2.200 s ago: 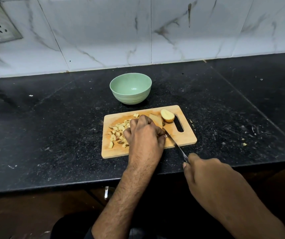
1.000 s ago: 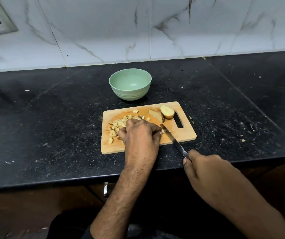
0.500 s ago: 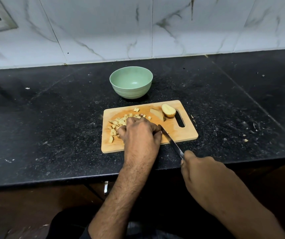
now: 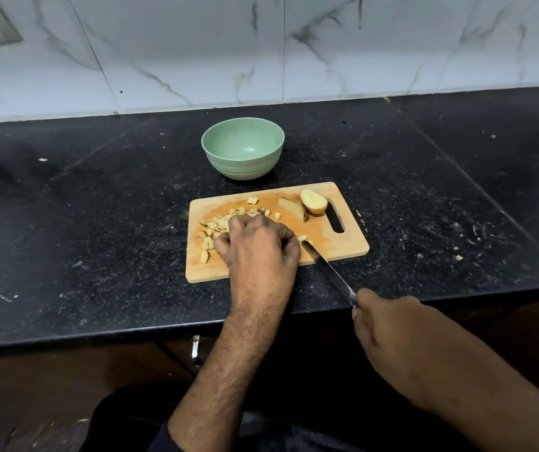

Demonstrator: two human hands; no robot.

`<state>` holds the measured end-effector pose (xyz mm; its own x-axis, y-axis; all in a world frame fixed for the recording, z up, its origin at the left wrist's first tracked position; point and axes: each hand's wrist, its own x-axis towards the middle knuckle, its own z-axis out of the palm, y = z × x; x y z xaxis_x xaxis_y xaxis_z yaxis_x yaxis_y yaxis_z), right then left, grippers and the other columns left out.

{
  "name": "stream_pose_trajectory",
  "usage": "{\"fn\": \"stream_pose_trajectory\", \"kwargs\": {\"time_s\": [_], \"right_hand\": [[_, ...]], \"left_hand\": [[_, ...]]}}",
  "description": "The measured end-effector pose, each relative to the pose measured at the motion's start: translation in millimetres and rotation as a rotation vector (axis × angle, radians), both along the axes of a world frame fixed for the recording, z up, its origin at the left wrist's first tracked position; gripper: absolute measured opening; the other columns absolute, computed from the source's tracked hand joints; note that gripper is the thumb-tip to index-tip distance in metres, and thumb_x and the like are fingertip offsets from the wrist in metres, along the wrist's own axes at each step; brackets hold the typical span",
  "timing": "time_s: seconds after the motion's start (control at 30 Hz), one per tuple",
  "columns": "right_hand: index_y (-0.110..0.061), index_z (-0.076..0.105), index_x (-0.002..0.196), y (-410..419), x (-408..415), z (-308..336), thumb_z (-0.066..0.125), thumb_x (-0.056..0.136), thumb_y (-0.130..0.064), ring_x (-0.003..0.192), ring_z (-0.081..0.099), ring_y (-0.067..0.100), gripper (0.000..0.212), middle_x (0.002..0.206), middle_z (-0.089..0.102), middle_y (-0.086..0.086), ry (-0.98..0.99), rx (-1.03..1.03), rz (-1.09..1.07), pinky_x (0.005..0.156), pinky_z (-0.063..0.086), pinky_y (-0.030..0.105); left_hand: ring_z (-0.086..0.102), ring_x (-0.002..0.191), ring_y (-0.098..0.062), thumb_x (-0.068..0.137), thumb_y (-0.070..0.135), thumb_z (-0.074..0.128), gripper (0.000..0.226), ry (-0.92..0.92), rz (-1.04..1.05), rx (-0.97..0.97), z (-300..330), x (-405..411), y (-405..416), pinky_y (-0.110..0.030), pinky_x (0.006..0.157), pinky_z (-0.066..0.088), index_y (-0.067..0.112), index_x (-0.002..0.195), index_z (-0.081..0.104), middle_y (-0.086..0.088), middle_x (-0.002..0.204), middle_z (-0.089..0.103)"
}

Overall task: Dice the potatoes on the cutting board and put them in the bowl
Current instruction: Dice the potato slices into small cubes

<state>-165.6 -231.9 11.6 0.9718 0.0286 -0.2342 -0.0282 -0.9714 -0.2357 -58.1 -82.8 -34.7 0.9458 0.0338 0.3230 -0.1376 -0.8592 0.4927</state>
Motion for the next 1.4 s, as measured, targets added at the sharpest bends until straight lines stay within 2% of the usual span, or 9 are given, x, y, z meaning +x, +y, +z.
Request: {"fn": "stream_pose_trajectory", "kwargs": {"time_s": [0.13,0.27,0.37,0.43,0.6,0.77,1.03,1.2,1.4], "right_hand": [[-0.032,0.040,0.094,0.4,1.9,1.9,0.022,0.105,-0.047,0.061,0.046,0.006,0.025,0.073,0.050,-0.007,-0.081,-0.032,-0.031,0.058,0.038,0.027],[-0.031,0.041,0.096,5.8,8.9,6.8,0.023,0.104,-0.047,0.065,0.046,0.008,0.026,0.074,0.050,-0.008,-0.160,-0.043,-0.046,0.058,0.035,0.029],[-0.030,0.039,0.096,12.3,14.4,6.9,0.024,0.104,-0.048,0.078,0.054,0.019,0.024,0.077,0.048,-0.007,-0.169,-0.064,-0.028,0.066,0.038,0.034],[-0.031,0.035,0.095,15.7,14.9,7.0,0.025,0.104,-0.048,0.081,0.055,0.021,0.022,0.077,0.045,-0.007,-0.169,-0.073,-0.009,0.067,0.038,0.035],[-0.032,0.033,0.095,11.1,5.4,10.3,0.024,0.104,-0.049,0.068,0.044,0.015,0.021,0.072,0.044,-0.007,-0.194,-0.070,0.015,0.058,0.033,0.030],[-0.032,0.039,0.097,-1.2,-5.6,18.2,0.024,0.102,-0.054,0.066,0.048,0.009,0.027,0.076,0.050,-0.007,-0.161,-0.064,-0.052,0.058,0.040,0.026],[-0.029,0.047,0.098,-9.3,12.9,4.5,0.030,0.103,-0.052,0.073,0.052,0.014,0.028,0.077,0.053,-0.005,-0.117,-0.023,-0.145,0.066,0.045,0.034],[-0.029,0.047,0.098,-8.3,17.2,0.7,0.030,0.103,-0.052,0.072,0.049,0.013,0.029,0.077,0.053,-0.007,-0.083,-0.012,-0.155,0.067,0.044,0.033],[-0.029,0.044,0.093,-3.6,16.9,4.3,0.030,0.103,-0.052,0.072,0.049,0.013,0.029,0.077,0.052,-0.006,-0.075,0.011,-0.151,0.068,0.046,0.035]], "left_hand": [[0.033,0.113,-0.010,0.091,0.038,0.068,0.023,-0.010,-0.039,-0.022,0.9,-2.0,2.5,-0.033,0.087,0.014,0.034,0.113,0.071,0.015,0.110,0.059],[0.030,0.121,-0.009,0.087,0.022,0.069,0.044,-0.032,-0.251,-0.023,8.5,-3.0,11.6,-0.033,0.091,0.017,0.043,0.125,0.062,0.016,0.130,0.045],[0.023,0.129,-0.011,0.081,0.018,0.073,0.054,-0.033,-0.408,0.062,14.8,-4.9,14.3,-0.037,0.097,0.019,0.050,0.122,0.060,0.011,0.148,0.029],[0.020,0.133,-0.015,0.081,0.023,0.075,0.041,-0.023,-0.431,0.127,15.3,-3.8,13.5,-0.042,0.102,0.021,0.049,0.111,0.064,0.010,0.152,0.024],[0.019,0.135,-0.015,0.084,0.037,0.074,0.013,-0.002,-0.340,0.169,13.7,9.5,17.8,-0.051,0.108,0.023,0.042,0.095,0.069,0.009,0.147,0.030],[0.019,0.135,-0.017,0.087,0.037,0.072,0.012,-0.009,-0.208,0.135,11.1,19.8,26.0,-0.048,0.108,0.022,0.040,0.098,0.069,0.008,0.145,0.033],[0.022,0.131,-0.012,0.092,0.038,0.064,0.029,0.015,-0.343,0.153,11.7,14.4,11.8,-0.046,0.109,0.022,0.041,0.121,0.062,0.010,0.143,0.035],[0.022,0.133,-0.014,0.093,0.051,0.059,0.024,0.033,-0.393,0.171,10.9,13.8,5.3,-0.051,0.110,0.021,0.041,0.114,0.064,0.009,0.141,0.036],[0.022,0.133,-0.018,0.095,0.041,0.059,0.017,-0.030,-0.259,0.273,10.9,15.9,10.2,-0.051,0.109,0.023,0.032,0.105,0.069,0.005,0.138,0.037]]}}
